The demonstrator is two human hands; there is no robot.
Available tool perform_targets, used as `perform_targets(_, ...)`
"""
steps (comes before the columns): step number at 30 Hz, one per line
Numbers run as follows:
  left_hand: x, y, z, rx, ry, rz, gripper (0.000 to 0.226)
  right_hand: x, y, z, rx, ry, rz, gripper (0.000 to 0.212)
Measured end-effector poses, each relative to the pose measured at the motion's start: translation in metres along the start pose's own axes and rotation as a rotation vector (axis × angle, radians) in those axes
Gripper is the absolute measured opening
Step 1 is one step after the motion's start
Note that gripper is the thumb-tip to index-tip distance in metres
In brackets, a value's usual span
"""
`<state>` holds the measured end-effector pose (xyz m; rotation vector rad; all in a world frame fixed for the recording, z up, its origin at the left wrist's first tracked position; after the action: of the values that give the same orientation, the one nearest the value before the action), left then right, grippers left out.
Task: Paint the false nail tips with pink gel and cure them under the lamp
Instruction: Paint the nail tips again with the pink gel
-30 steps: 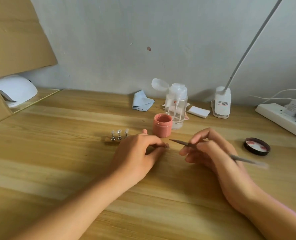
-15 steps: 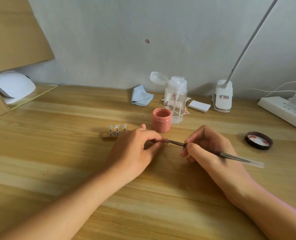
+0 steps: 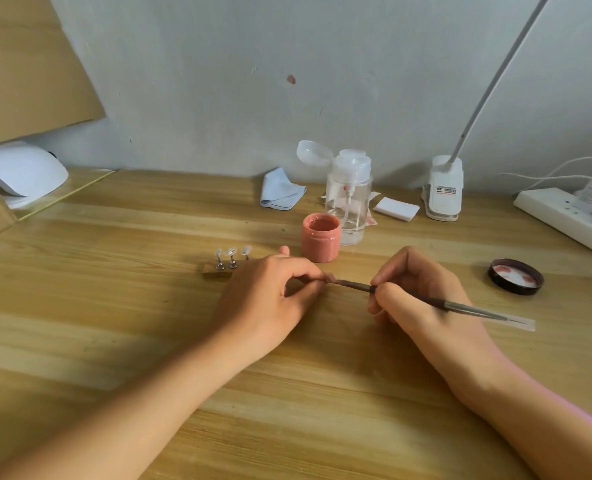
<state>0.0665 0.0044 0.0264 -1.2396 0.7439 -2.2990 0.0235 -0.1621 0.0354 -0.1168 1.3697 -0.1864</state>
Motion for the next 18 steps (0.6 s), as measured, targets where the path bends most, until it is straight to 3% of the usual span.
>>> perform_targets(10,-0.001,0.0013,-0.0005,-0.053,-0.01,0.015,0.008,0.0011,-0.0013,-0.0011,-0.01,-0.019,-0.025,0.006)
perform_targets(18,-0.0037,0.0012,0.0001,-0.058,-0.04,-0.009,0.005,-0.0016,-0.0013,-0.0014,0.009,-0.025,0.051,0.01)
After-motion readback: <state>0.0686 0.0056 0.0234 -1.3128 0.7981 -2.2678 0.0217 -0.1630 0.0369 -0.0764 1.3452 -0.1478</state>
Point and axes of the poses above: each hand's wrist, its own z-axis towards the middle knuckle, its own y-axis out of the palm, x = y × z, the point moved 7 cm from there along z, towards the middle knuckle, and after that the axes turned 1 degree about y, right-handed, at the moved point
